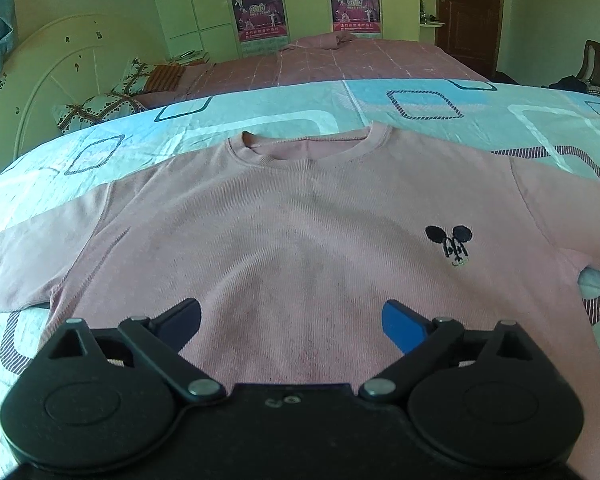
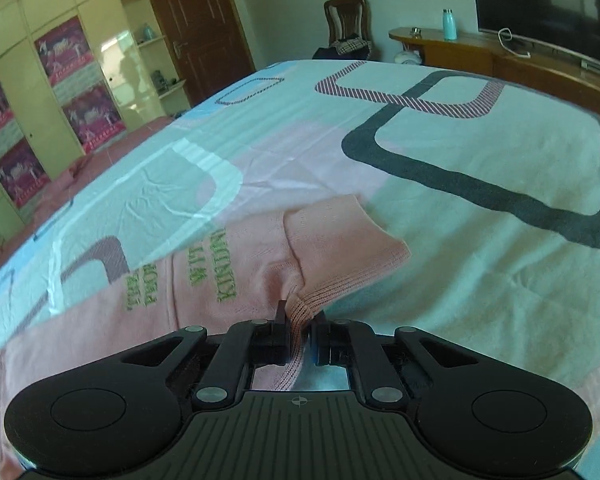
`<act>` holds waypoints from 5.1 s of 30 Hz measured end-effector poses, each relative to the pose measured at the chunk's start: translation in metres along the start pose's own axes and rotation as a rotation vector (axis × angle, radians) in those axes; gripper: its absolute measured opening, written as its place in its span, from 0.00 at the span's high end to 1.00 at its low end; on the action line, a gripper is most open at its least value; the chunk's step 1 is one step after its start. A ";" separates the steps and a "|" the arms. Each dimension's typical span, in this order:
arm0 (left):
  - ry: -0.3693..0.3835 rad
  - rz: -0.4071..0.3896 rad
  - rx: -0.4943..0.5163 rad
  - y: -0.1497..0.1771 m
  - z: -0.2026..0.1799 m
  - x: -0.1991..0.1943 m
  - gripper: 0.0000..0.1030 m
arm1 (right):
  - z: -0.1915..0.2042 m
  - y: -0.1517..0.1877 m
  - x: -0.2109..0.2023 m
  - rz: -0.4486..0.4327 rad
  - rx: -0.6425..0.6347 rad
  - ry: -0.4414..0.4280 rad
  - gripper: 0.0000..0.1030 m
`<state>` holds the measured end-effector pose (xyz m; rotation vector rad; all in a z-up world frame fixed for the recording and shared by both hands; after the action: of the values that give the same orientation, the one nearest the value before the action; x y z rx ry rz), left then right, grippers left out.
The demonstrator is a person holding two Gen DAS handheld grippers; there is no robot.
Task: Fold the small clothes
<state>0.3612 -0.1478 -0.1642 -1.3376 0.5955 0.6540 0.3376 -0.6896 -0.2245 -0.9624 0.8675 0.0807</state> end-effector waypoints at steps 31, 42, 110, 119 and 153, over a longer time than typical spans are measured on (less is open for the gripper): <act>0.118 -0.031 -0.113 -0.005 0.166 0.027 0.15 | 0.432 0.232 -0.126 0.170 -0.520 -0.671 0.81; 0.423 -0.072 0.052 -0.017 0.070 0.034 0.09 | 0.354 0.199 -0.159 0.042 -0.456 -0.473 0.37; 0.090 -0.107 -0.115 -0.005 0.094 0.097 0.35 | 0.304 0.104 0.034 0.128 -0.389 -0.342 0.95; 0.098 -0.104 -0.156 -0.007 0.122 0.065 0.25 | 0.317 0.109 -0.026 0.046 -0.452 -0.395 0.61; -0.109 -0.124 -0.891 0.077 0.534 0.065 0.32 | 0.527 0.319 -0.168 0.193 -0.598 -0.642 0.57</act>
<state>0.3603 0.3952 -0.1886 -2.1233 0.1042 0.9323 0.4117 -0.0565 -0.1858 -1.2972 0.3271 0.8074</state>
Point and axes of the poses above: each gripper's, at about its wrist camera, not at the fingertips, and x roughly the way its jaws point, z to its left, y to its underside, the point moved 6 cm from there along x, roughly the way its jaws point, and after that the axes turned 4 degrees about -z, right-handed, at the moved point
